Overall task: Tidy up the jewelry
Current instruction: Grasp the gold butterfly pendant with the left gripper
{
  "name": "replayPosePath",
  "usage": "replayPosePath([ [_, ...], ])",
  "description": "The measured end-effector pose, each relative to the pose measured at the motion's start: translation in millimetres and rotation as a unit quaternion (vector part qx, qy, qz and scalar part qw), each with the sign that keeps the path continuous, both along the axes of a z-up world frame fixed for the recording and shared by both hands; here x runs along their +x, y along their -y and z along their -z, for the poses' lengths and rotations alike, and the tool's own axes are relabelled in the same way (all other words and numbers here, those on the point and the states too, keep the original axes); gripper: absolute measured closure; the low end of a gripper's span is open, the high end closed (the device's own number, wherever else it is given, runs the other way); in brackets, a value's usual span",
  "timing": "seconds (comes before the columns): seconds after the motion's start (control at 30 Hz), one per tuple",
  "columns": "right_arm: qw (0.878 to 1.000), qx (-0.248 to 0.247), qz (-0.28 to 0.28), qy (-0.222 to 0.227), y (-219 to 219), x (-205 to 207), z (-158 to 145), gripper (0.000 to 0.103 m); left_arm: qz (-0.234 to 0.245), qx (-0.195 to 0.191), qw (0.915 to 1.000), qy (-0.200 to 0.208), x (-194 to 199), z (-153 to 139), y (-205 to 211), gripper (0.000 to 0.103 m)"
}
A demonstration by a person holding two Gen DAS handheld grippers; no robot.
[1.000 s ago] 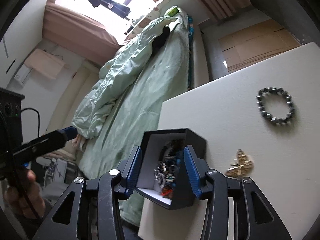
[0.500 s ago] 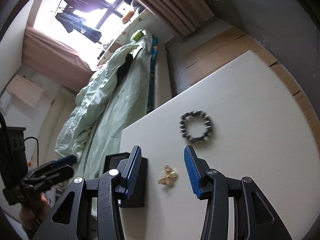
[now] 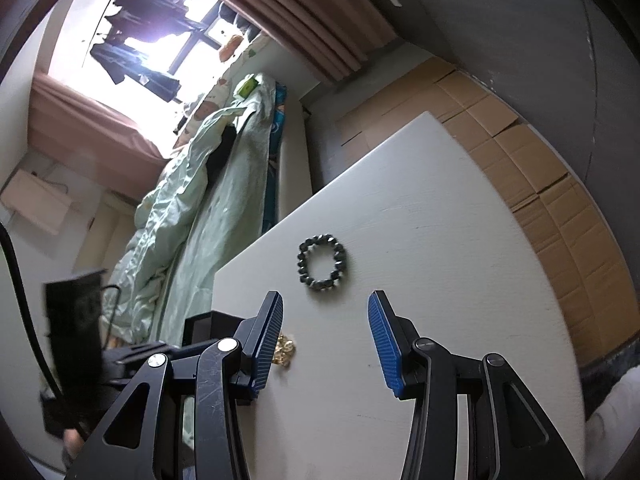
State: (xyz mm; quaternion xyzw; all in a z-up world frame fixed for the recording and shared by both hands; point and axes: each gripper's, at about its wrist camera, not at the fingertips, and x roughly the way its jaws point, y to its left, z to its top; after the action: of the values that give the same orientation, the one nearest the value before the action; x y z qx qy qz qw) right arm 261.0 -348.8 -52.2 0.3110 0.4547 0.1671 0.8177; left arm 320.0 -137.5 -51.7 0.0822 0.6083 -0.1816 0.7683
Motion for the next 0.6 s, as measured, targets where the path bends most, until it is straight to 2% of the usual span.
replayPosePath([
  [0.33, 1.0, 0.012, 0.002, 0.0, 5.1, 3.1, 0.7, 0.057, -0.012, 0.05, 0.9986, -0.011, 14.5, 29.3, 9.1, 0.074],
  [0.6, 1.0, 0.009, -0.006, 0.0, 1.8, 3.6, 0.7, 0.057, 0.0, 0.069, 0.9974, -0.019, 19.9, 42.0, 15.7, 0.074],
])
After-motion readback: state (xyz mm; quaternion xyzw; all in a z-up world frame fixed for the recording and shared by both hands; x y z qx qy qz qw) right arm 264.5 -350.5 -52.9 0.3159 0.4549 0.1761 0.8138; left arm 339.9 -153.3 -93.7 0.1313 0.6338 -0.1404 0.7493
